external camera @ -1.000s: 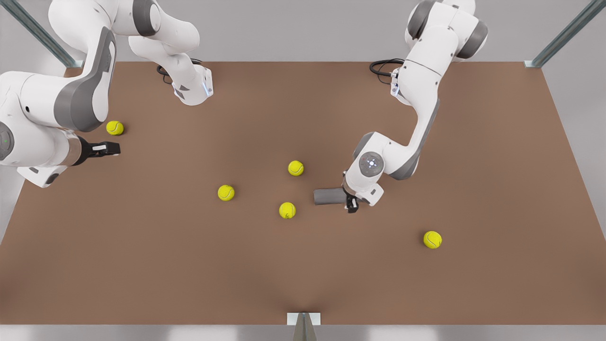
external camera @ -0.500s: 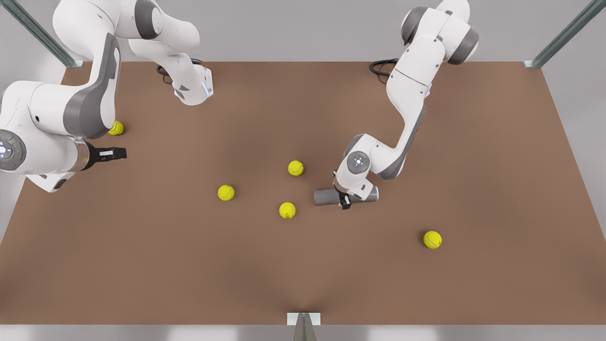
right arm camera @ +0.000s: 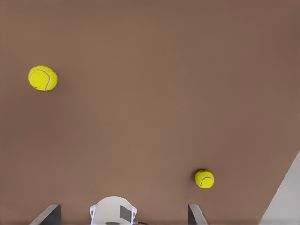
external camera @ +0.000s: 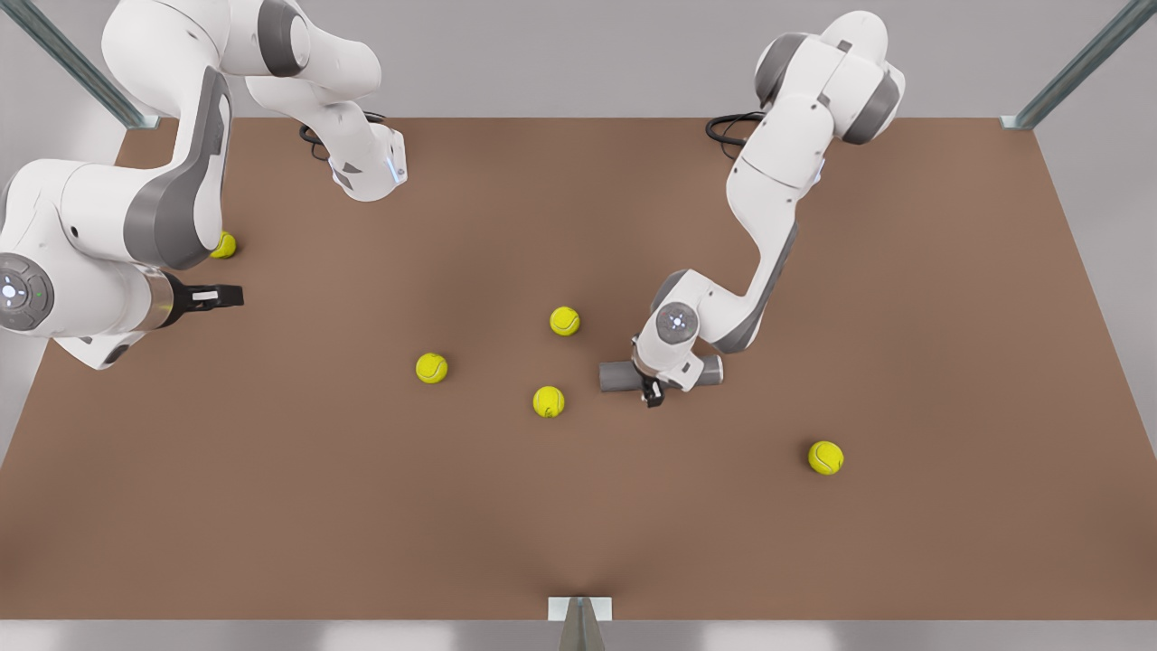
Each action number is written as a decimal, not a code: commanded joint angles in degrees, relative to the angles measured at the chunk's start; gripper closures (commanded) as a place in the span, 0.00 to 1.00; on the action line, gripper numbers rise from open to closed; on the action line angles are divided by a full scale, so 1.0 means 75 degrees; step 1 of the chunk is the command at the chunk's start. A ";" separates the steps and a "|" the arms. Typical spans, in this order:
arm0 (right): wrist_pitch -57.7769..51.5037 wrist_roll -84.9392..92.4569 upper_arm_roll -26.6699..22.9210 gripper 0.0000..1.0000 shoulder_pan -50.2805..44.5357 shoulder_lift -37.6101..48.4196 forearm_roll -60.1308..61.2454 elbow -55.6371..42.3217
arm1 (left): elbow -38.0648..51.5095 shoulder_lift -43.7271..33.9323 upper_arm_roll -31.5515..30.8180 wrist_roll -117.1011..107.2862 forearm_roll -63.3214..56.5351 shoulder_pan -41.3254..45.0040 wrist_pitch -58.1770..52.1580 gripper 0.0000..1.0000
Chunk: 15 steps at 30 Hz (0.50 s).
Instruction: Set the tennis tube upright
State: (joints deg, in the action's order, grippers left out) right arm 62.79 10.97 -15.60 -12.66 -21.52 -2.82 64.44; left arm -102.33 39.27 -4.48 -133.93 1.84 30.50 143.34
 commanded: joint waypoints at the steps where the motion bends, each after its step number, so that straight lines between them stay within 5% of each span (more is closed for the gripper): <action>1: -0.0005 -0.0127 -0.0007 0.00 0.0000 0.0010 0.0002 -0.0002 | 0.0027 0.0038 0.0000 0.0315 0.0024 -0.0001 0.0188 0.04; 5: -0.0005 -0.0127 -0.0007 0.00 0.0000 -0.0002 0.0013 -0.0002 | 0.0062 0.0073 0.0000 0.0315 0.0024 -0.0012 0.0188 0.18; 15: -0.0005 -0.0104 -0.0006 0.00 0.0000 -0.0013 0.0013 -0.0002 | 0.0062 0.0096 0.0011 0.0362 0.0012 -0.0036 0.0177 0.31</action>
State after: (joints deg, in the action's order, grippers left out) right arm 62.79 10.52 -15.53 -12.65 -21.67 -2.71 64.41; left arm -101.88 40.03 -4.40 -132.25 2.12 30.23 144.62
